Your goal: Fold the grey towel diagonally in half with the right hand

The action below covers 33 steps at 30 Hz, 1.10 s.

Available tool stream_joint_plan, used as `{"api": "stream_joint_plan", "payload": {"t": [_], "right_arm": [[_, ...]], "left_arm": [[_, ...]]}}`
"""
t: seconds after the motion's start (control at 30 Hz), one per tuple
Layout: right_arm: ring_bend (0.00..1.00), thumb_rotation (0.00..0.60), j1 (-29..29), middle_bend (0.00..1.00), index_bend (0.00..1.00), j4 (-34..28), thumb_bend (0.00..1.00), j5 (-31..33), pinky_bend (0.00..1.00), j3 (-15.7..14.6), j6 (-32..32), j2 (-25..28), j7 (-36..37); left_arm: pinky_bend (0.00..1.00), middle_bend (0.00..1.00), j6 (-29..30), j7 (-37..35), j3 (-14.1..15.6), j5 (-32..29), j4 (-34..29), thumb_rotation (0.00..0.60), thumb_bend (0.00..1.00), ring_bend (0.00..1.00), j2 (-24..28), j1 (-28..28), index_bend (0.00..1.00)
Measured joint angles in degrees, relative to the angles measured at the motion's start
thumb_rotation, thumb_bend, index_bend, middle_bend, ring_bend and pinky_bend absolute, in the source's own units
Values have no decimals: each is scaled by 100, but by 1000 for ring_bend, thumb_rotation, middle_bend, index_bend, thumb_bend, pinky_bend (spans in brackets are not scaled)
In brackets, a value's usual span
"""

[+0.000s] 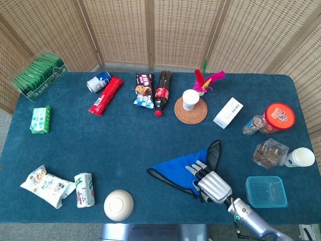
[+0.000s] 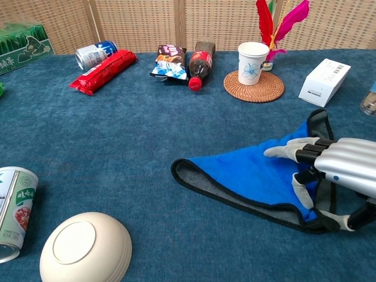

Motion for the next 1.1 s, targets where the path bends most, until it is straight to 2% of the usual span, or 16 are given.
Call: {"api": "stream_joint_plan", "payload": {"t": [0.47,0.73,0.9,1.1], "right_arm": [[0,600,-69,0,766,-117,496,-49,0,-18,-42,13,-22],[0,600,-35,0,462,-81,451,-170,0,-21,-43,56,232],[0,600,1,0,389,-80,470,-254,0,-48,-66,98,358],[0,587,34,0,377,-73,483,-296,0,-61,-121,141,420]], "left_arm": [[0,0,13,-41,4,18,8,600,174,0,11,10,60],[0,0,14,-60,6,26,12,600,175,0,17,12,60],[0,0,11,-60,10,44,9,600,173,0,16,8,60],[0,0,15,-78,12,49,8,600,174,0,19,11,60]]}}
